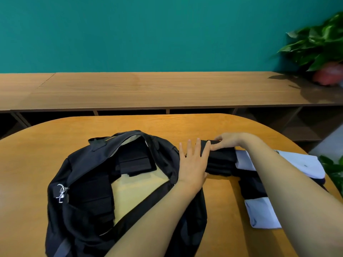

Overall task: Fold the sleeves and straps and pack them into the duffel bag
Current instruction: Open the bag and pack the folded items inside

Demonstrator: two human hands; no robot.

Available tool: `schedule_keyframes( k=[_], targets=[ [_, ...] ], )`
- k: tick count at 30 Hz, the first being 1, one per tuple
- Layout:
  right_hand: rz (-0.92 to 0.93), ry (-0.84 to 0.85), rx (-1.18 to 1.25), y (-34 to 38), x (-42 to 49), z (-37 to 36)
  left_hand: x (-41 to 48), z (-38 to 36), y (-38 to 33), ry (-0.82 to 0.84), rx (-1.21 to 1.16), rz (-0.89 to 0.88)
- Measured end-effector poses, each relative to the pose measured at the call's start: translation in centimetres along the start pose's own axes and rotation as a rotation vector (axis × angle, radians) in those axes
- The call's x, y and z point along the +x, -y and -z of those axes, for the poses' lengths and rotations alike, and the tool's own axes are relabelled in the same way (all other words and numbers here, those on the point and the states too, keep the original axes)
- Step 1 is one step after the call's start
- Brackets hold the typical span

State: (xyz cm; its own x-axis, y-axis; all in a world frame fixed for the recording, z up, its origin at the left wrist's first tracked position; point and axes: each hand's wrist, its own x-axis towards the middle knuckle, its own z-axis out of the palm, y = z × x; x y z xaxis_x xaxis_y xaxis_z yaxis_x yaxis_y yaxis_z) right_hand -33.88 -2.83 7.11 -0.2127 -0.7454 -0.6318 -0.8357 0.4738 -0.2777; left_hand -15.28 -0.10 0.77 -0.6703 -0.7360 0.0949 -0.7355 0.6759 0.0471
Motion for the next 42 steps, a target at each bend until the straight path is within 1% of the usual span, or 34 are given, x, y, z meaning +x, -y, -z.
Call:
schedule_keyframes(
  k=[3,6,11,14,18,21,22,23,24,26,27,28,29,30,32,33,35,37,40,41,42],
  targets=[
    [-0.014,0.027,-0.029,0.4,0.1,0.5,-0.1,-0.7,-0.3,-0.042,0.007,0.020],
    [-0.017,0.017,-0.015,0.6,-0.1,0.4,-0.2,-1.5,-0.3,-0.064,0.032,0.060],
    [0.002,0.020,0.072,1.0,-0.5,0.1,-0.3,-2.6,-0.2,-0.115,0.060,0.107],
    [-0.024,0.012,0.112,1.1,-0.8,-0.2,-0.2,-2.8,-0.3,-0.129,0.057,0.133],
    [-0.039,0.033,0.188,1.2,-1.0,-0.2,-0.3,-2.5,-0.3,-0.103,0.019,0.140],
    [0.005,-0.062,0.310,1.2,-1.5,-0.4,-0.3,-2.1,0.0,-0.136,-0.064,0.144],
    [0.038,-0.109,0.365,1.2,-1.9,-0.5,-0.1,-1.7,0.3,-0.140,-0.149,0.135],
    [0.083,-0.166,0.430,1.3,-2.5,-0.6,0.0,-1.0,0.6,-0.161,-0.319,0.122],
    [0.140,-0.232,0.514,1.5,-3.3,-0.8,0.1,0.2,0.9,-0.161,-0.575,0.119],
    [0.266,-0.384,0.726,2.0,-5.7,-1.7,-0.3,3.8,1.4,-0.136,-1.209,0.192],
    [0.329,-0.453,0.830,2.5,-7.1,-2.4,-0.8,5.3,1.7,-0.161,-1.473,0.208],
    [0.387,-0.506,0.931,3.1,-8.7,-3.4,-1.6,6.7,2.1,-0.190,-1.635,0.207],
    [0.441,-0.545,1.021,3.7,-10.0,-4.6,-2.4,7.6,2.4,-0.199,-1.689,0.186],
    [0.496,-0.575,1.090,4.4,-11.4,-6.0,-3.4,8.0,2.9,-0.200,-1.680,0.144],
    [0.558,-0.619,1.147,5.5,-12.8,-9.6,-6.0,8.1,4.0,-0.196,-1.561,0.101],
    [0.573,-0.615,1.162,5.9,-13.1,-11.7,-7.3,7.6,4.7,-0.186,-1.505,0.088],
    [0.573,-0.546,1.166,6.2,-13.2,-15.8,-9.9,5.8,5.9,-0.124,-1.433,0.089],
    [0.581,-0.471,1.103,5.8,-12.8,-19.2,-12.3,3.8,6.6,-0.035,-1.388,0.104],
    [0.614,-0.363,0.921,4.9,-12.3,-20.5,-14.4,2.4,7.0,0.069,-1.381,0.104],
    [0.608,-0.346,0.848,4.7,-12.1,-20.3,-14.4,2.2,6.9,0.076,-1.379,0.097],
    [0.589,-0.373,0.770,4.5,-11.9,-20.2,-14.3,2.2,6.7,0.070,-1.367,0.089]
  ],
)
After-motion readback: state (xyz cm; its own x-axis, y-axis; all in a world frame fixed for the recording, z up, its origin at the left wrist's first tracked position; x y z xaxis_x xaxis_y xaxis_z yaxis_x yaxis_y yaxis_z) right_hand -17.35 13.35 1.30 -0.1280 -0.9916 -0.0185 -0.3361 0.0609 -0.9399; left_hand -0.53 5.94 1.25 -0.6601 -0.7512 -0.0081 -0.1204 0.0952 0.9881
